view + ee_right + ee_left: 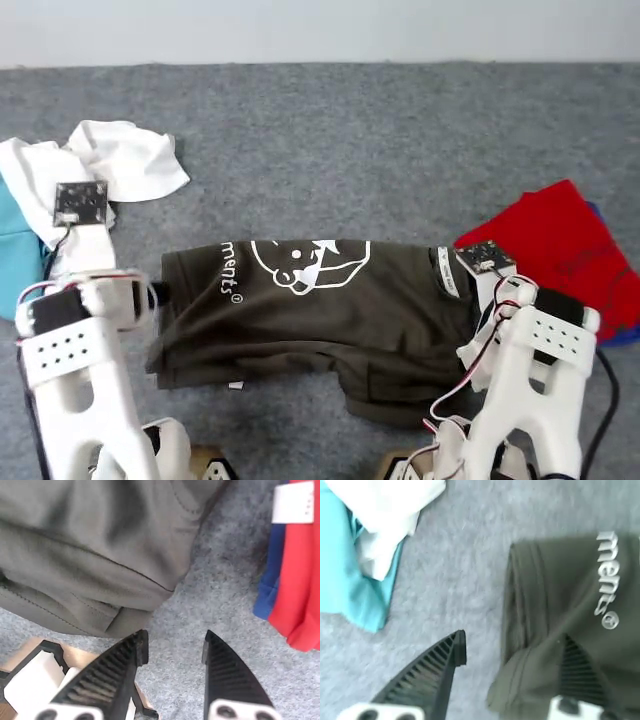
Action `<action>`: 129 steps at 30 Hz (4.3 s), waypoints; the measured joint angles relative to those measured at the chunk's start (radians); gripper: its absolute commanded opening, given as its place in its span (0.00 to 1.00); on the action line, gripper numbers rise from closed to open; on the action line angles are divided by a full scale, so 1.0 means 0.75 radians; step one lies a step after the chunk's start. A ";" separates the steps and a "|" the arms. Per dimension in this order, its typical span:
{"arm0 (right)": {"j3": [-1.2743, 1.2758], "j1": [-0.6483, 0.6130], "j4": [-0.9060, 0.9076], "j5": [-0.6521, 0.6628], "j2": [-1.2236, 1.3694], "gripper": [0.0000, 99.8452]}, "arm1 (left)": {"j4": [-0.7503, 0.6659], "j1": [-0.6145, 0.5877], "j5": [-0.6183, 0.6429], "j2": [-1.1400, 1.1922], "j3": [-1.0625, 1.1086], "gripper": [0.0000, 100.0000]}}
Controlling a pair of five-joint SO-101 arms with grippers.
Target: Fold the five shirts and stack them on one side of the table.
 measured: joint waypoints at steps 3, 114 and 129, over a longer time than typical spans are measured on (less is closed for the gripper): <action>0.000 0.000 0.000 0.000 0.000 0.18 | -0.078 0.094 0.063 0.133 -0.004 0.29; -1.287 -0.644 -0.200 -0.385 1.252 0.01 | 0.710 0.092 -0.133 1.399 -1.770 0.30; -1.884 -0.601 -0.031 -0.366 1.735 0.13 | 0.708 0.096 -0.133 1.403 -1.684 0.30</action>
